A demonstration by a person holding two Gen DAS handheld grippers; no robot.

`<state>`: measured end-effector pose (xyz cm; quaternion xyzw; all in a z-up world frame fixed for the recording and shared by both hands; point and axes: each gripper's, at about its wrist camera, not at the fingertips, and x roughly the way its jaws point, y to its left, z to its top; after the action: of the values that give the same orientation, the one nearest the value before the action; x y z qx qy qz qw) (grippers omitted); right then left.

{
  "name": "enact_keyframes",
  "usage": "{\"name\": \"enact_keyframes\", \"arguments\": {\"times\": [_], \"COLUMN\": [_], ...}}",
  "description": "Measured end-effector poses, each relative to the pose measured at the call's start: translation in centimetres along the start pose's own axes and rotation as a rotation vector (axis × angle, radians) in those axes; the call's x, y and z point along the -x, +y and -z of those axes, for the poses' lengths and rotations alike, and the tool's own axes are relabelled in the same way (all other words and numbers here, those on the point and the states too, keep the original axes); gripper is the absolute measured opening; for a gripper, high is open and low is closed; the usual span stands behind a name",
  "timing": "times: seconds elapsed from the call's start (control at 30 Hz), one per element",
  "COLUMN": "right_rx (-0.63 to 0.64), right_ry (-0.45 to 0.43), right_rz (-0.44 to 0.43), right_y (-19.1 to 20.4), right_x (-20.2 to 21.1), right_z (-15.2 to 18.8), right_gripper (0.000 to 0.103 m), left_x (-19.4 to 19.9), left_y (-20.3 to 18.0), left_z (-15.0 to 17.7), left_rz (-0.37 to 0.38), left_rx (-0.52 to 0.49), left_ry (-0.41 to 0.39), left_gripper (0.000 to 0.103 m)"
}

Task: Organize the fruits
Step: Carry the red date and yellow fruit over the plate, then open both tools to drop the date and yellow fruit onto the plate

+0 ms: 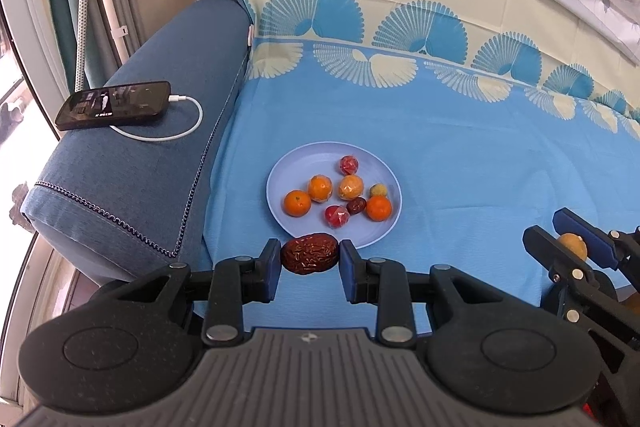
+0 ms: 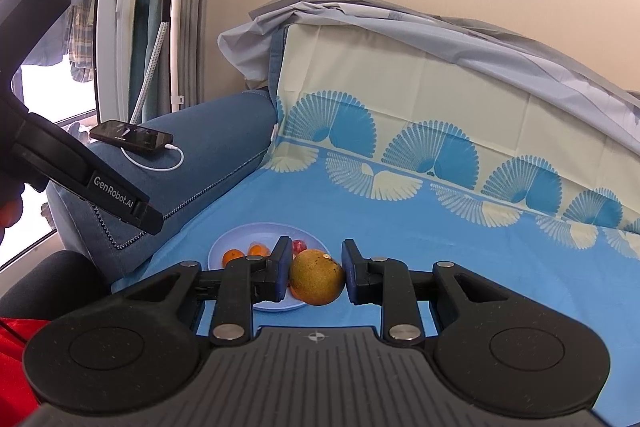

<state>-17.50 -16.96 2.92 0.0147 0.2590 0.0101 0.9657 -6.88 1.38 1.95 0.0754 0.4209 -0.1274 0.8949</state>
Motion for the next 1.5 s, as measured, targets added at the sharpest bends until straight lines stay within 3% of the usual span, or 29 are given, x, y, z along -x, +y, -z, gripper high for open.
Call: {"name": "enact_keyframes", "arguments": {"times": [0.33, 0.7, 1.03, 1.5], "right_rx": [0.011, 0.065, 0.081, 0.074], "right_ry": [0.040, 0.080, 0.134, 0.267], "right_rz": [-0.023, -0.074, -0.119, -0.161], "right_y": [-0.1, 1.3, 1.2, -1.1], "right_x": [-1.5, -6.8, -15.5, -28.7], "right_z": [0.0, -0.7, -1.9, -0.2], "right_gripper": [0.028, 0.028, 0.028, 0.028], "left_x": [-1.7, -5.9, -12.9, -25.5], "left_y": [0.5, 2.1, 2.4, 1.7], "left_z": [-0.2, -2.0, -7.7, -10.4], "left_rz": [0.014, 0.011, 0.001, -0.012], "left_rx": [0.002, -0.012, -0.010, -0.035], "left_ry": [0.041, 0.087, 0.088, 0.231], "left_gripper": [0.034, 0.034, 0.034, 0.034]}}
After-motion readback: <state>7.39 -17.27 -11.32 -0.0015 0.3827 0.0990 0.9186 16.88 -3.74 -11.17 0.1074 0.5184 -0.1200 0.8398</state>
